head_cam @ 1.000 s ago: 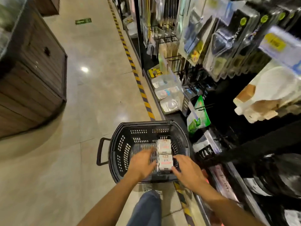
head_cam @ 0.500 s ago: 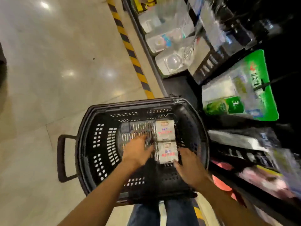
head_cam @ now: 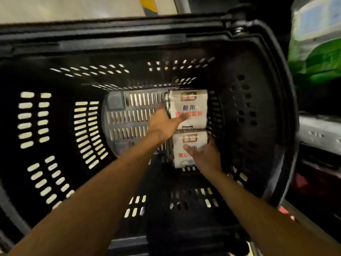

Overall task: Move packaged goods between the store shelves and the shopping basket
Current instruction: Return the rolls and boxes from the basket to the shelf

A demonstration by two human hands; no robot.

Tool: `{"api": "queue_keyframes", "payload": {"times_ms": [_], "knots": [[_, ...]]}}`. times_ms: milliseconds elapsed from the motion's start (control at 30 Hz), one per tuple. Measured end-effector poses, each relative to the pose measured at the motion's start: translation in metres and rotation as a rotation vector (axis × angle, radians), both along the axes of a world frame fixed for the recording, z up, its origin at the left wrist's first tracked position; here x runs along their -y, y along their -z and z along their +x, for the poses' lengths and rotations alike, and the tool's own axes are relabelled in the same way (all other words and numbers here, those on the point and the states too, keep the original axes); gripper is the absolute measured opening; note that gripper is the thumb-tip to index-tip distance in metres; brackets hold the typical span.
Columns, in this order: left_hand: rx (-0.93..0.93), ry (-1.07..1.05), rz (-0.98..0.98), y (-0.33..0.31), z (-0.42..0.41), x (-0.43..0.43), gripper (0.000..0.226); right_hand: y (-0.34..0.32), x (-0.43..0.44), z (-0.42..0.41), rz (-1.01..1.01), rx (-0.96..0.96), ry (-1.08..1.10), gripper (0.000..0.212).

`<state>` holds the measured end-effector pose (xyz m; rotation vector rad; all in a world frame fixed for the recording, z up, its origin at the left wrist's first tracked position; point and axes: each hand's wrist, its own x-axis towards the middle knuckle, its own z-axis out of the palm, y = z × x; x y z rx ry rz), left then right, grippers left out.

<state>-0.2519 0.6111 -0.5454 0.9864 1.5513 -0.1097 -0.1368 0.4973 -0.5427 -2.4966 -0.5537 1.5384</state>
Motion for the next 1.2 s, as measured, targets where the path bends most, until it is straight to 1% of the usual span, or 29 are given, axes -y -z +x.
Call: {"api": "queue_keyframes", "payload": {"times_ms": [100,200,367,433,500,567,633,667,733,767,833,867,900,1000,1100,1200], "knots": [[0.001,-0.071,0.045,0.009,0.011,0.008,0.051,0.005,0.005,-0.001,0.032,-0.020,0.057,0.055],[-0.026,-0.077,0.113,0.007,0.014,0.012,0.050,0.003,0.005,0.002,0.028,-0.030,0.103,0.054],[0.005,-0.135,0.113,0.002,0.007,0.011,0.041,-0.002,0.002,0.001,0.017,-0.018,0.132,0.052],[0.022,-0.180,0.110,-0.002,0.002,0.008,0.041,-0.005,0.002,0.000,0.035,-0.007,0.145,0.051],[0.021,-0.236,0.102,-0.008,-0.005,0.005,0.047,-0.011,0.003,-0.003,0.048,0.006,0.165,0.048],[0.041,-0.300,0.045,-0.019,-0.014,0.002,0.057,-0.018,0.004,-0.006,0.075,0.028,0.195,0.046],[0.070,-0.371,-0.025,-0.031,-0.024,-0.002,0.067,-0.029,0.005,-0.011,0.100,0.051,0.210,0.051],[0.080,-0.394,-0.047,-0.041,-0.028,-0.004,0.064,-0.034,0.007,-0.012,0.103,0.052,0.211,0.055],[0.095,-0.426,-0.074,-0.060,-0.037,-0.008,0.051,-0.049,0.007,-0.013,0.108,0.045,0.197,0.060],[0.098,-0.443,-0.069,-0.071,-0.043,-0.010,0.054,-0.057,0.006,-0.013,0.119,0.038,0.194,0.061],[0.076,-0.465,-0.054,-0.098,-0.054,-0.011,0.075,-0.078,0.004,-0.010,0.133,0.043,0.191,0.062],[0.073,-0.475,-0.050,-0.113,-0.061,-0.010,0.081,-0.092,0.000,-0.009,0.146,0.057,0.201,0.058],[0.066,-0.480,-0.044,-0.130,-0.067,-0.010,0.080,-0.106,-0.003,-0.007,0.171,0.074,0.218,0.052],[0.019,-0.513,-0.006,-0.189,-0.086,-0.007,0.061,-0.155,-0.022,0.003,0.228,0.101,0.276,0.042],[0.008,-0.504,0.039,-0.250,-0.103,-0.009,0.081,-0.212,-0.048,0.014,0.311,0.021,0.304,0.026],[0.044,-0.494,0.098,-0.318,-0.112,-0.011,0.050,-0.269,-0.072,0.024,0.412,-0.028,0.268,0.019]]}}
